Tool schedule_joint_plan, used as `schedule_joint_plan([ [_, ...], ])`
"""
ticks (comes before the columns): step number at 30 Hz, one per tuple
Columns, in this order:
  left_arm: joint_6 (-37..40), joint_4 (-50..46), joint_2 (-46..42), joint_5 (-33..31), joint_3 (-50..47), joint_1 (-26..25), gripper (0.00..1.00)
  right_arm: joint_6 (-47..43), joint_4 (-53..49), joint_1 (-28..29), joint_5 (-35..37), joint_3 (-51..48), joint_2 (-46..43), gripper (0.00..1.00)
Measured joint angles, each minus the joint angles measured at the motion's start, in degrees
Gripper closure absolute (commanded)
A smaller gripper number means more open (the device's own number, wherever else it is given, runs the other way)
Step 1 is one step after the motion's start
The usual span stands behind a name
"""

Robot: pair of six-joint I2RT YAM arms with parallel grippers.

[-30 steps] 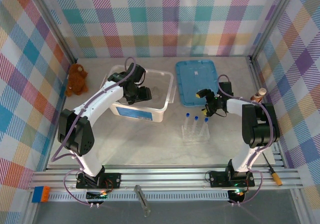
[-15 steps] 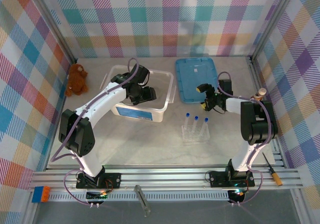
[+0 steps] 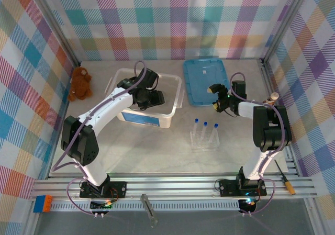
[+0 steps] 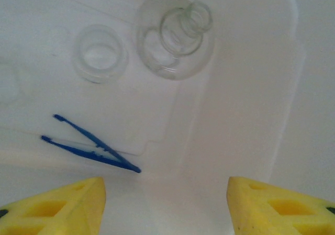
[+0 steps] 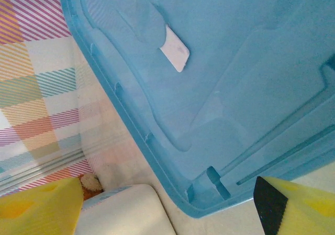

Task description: Organize the chemistry lab equipment

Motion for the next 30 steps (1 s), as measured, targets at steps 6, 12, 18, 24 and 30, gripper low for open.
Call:
schedule_joint_plan([
  [6,3.65,-1.99,-3.85,-3.26,0.13,7.67,0.37,0.96,0.31,1.14,0.48,-4.15,-2.69,0.14],
  [12,6.21,-3.15,-6.78,-4.72,-1.38,16.2,0.37,1.62,0.81,2.56,0.87,-5.22,-3.37,0.14],
  [18,7.52,-3.93,-6.78,-3.02,-4.07,16.15,0.37,2.64,2.45,2.73,1.09,-5.09,-0.98,0.14],
  [24,8.28,-3.61,-6.78,-1.88,-5.38,16.17,0.38,2.97,2.51,2.73,1.31,-3.1,1.09,0.14],
  [30,8.07,-2.56,-7.28,0.44,-7.43,16.17,0.38,3.48,2.25,2.73,1.11,-2.05,1.88,0.14],
])
